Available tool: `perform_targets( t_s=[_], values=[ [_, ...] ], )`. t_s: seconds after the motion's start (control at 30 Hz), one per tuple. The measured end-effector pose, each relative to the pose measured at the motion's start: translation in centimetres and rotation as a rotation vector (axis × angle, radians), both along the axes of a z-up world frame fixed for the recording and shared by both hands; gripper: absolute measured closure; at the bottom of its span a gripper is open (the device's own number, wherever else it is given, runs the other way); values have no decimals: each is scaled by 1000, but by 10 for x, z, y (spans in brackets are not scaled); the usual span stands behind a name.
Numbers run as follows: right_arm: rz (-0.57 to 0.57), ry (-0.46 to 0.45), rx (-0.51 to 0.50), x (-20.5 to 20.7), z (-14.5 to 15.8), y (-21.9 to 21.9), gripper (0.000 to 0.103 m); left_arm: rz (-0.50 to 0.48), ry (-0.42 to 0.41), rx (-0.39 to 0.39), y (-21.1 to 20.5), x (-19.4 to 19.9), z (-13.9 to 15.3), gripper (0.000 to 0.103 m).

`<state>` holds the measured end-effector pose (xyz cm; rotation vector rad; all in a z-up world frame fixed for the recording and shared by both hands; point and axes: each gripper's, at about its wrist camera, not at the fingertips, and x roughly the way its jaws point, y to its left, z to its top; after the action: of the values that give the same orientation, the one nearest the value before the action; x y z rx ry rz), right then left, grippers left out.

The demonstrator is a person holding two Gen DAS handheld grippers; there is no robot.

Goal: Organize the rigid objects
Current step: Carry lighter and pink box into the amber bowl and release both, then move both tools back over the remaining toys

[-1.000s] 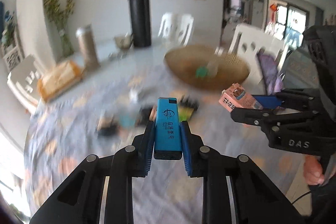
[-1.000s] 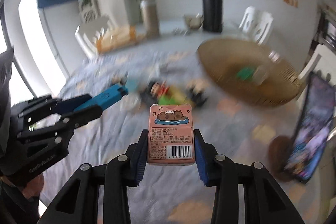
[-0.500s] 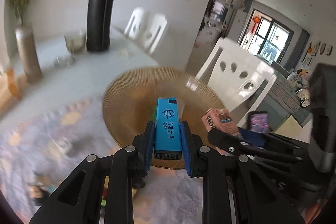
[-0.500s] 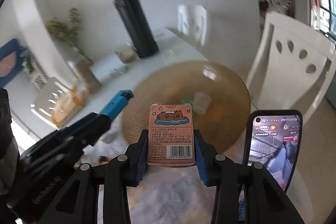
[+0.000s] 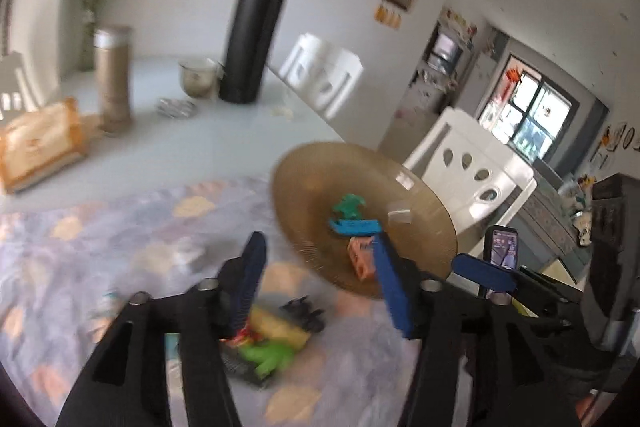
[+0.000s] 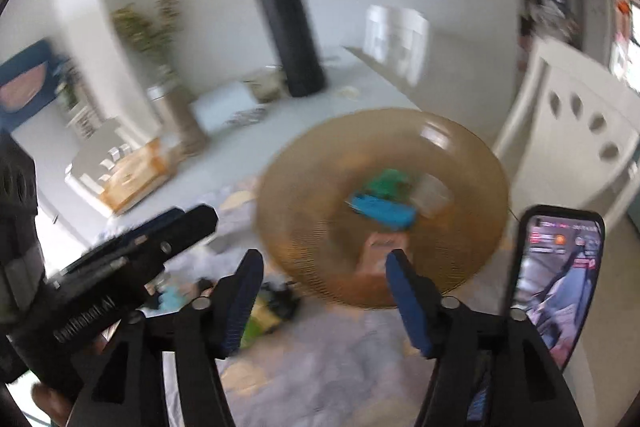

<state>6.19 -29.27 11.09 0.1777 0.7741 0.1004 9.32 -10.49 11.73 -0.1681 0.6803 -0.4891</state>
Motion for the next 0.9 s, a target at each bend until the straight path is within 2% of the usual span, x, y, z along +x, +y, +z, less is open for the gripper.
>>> perform_targets(
  t_s=[0.03,0.13,0.23,0.3,0.43,0.53,0.63,0.77,0.9],
  values=[
    [42,-12,-16,-7,2,15,39,20,-17,-4,11,-8,2,27],
    [151,-29,-18,-22,1,48,39,99,-74,-3,47,-42,9,25],
    [239,-17,-21,-32,-11,79,39,178,-84,35,76,-68,2,22],
    [298,-3,-22,-40,-27,98,39,230,-76,69,91,-80,-12,18],
    [383,11,-38,-49,-68,127,39,319,0,140,117,-86,-58,18],
    [404,39,-54,-47,-93,138,39,358,46,179,127,-82,-87,18],
    [399,41,-62,-43,-106,137,39,362,85,144,135,-78,-106,18],
    [358,93,-63,-35,-120,131,39,373,105,153,135,-76,-112,18],
    [347,119,-6,-28,-122,123,37,368,111,225,124,-77,-116,18]
  ],
)
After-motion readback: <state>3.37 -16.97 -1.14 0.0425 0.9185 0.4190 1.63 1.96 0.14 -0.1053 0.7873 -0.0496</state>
